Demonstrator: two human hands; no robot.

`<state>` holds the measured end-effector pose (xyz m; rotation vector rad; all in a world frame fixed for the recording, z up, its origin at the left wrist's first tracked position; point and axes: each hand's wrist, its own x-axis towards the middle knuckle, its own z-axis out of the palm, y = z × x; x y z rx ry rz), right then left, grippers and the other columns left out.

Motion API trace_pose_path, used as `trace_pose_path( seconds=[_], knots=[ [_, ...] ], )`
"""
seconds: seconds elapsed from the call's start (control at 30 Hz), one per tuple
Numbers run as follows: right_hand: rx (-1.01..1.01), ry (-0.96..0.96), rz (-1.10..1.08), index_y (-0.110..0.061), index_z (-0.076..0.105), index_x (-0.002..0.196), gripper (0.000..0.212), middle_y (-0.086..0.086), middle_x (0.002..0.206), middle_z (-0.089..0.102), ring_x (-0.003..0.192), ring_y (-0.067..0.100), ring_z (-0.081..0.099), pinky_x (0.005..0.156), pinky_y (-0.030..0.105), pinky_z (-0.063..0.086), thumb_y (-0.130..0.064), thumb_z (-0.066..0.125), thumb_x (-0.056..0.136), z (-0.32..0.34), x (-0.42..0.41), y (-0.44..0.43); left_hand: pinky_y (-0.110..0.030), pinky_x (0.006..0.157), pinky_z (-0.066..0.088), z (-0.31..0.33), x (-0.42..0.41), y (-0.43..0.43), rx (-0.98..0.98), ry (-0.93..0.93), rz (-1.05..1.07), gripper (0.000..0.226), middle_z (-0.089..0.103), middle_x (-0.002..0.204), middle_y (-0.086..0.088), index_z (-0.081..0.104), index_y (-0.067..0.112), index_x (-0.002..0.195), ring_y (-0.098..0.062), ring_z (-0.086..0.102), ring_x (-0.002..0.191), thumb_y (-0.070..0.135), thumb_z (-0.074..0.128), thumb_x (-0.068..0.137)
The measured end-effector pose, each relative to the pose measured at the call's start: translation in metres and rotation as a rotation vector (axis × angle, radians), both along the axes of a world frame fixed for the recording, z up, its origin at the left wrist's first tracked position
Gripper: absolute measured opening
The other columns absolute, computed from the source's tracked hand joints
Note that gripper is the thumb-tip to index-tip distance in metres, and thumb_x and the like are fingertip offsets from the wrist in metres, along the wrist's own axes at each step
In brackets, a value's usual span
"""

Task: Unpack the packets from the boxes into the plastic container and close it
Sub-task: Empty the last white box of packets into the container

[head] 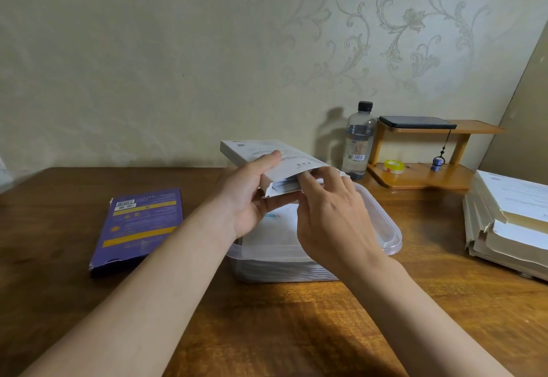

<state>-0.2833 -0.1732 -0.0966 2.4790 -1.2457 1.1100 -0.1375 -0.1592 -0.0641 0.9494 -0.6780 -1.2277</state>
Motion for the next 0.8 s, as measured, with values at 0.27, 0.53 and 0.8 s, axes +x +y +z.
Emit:
trace_pose_path(
  seconds=[0.27, 0.53, 0.8],
  knots=[
    [-0.058, 0.028, -0.049, -0.017, 0.073, 0.102, 0.022, 0.007, 0.096, 0.056, 0.086, 0.028, 0.047, 0.065, 0.033, 0.041, -0.006, 0.067, 0.084, -0.0019, -0.0013, -0.0049, -0.044, 0.068, 0.064, -0.0033, 0.0009, -0.0008, 0.018, -0.027, -0.017, 0.032, 0.075, 0.112, -0.019, 0.065, 0.004, 0.124, -0.031, 0.076, 0.094, 0.014, 0.068, 0.094],
    [-0.195, 0.026, -0.023, -0.012, 0.075, 0.084, 0.009, 0.005, 0.08, 0.053, 0.074, 0.025, 0.043, 0.064, 0.034, 0.036, -0.005, 0.077, 0.078, 0.0, -0.0049, -0.0078, -0.046, 0.071, 0.064, -0.0031, 0.0012, 0.0006, 0.037, -0.017, -0.02, 0.025, 0.074, 0.112, -0.021, 0.066, 0.003, 0.118, -0.032, 0.075, 0.086, 0.014, 0.065, 0.096],
    [-0.224, -0.025, 0.034, -0.008, 0.066, 0.093, 0.012, 0.008, 0.083, 0.055, 0.072, 0.028, 0.047, 0.064, 0.038, 0.041, -0.006, 0.072, 0.083, -0.0015, -0.0079, -0.0079, -0.043, 0.072, 0.065, -0.0003, 0.0005, 0.0027, 0.01, 0.001, -0.032, 0.023, 0.076, 0.103, -0.02, 0.066, -0.001, 0.116, -0.031, 0.076, 0.084, 0.012, 0.061, 0.098]
  ],
)
